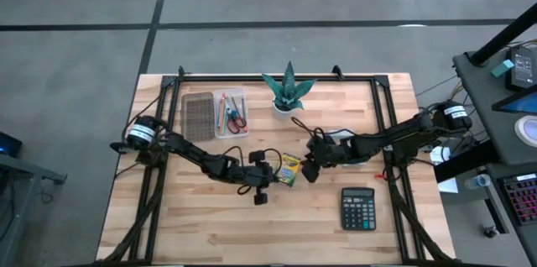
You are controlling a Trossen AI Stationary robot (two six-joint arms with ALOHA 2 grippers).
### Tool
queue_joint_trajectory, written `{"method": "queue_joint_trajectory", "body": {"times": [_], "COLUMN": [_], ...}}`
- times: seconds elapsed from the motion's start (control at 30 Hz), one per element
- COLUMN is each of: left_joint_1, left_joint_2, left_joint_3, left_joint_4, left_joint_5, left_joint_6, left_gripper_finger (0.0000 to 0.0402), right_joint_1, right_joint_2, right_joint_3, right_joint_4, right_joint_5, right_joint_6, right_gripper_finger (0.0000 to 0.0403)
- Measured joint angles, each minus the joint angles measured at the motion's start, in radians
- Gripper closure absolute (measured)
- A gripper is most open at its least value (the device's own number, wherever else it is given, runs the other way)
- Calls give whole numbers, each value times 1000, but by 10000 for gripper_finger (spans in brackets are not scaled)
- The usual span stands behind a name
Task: Pack school essentials
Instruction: Put the yellow crayon box into the black supply box
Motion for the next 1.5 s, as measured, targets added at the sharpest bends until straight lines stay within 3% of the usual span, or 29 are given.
{"method": "queue_joint_trajectory", "body": {"times": [0.27,0.53,0.93,1.33,1.5], "left_joint_1": [0,0,0,0,0], "left_joint_2": [-1,-1,-1,0,1], "left_joint_3": [-8,-10,-12,-12,-13], "left_joint_4": [0,-2,-6,-9,-9], "left_joint_5": [22,23,24,23,24], "left_joint_6": [-1,-2,-2,-2,-2], "left_gripper_finger": [402,402,402,402,402], "right_joint_1": [-17,-17,-17,-8,4], "right_joint_2": [1,1,1,3,81], "right_joint_3": [0,-29,-118,-130,-133], "right_joint_4": [8,79,232,270,354], "right_joint_5": [1,28,50,59,60], "right_joint_6": [55,86,123,60,71], "right_gripper_finger": [143,94,87,94,93]}}
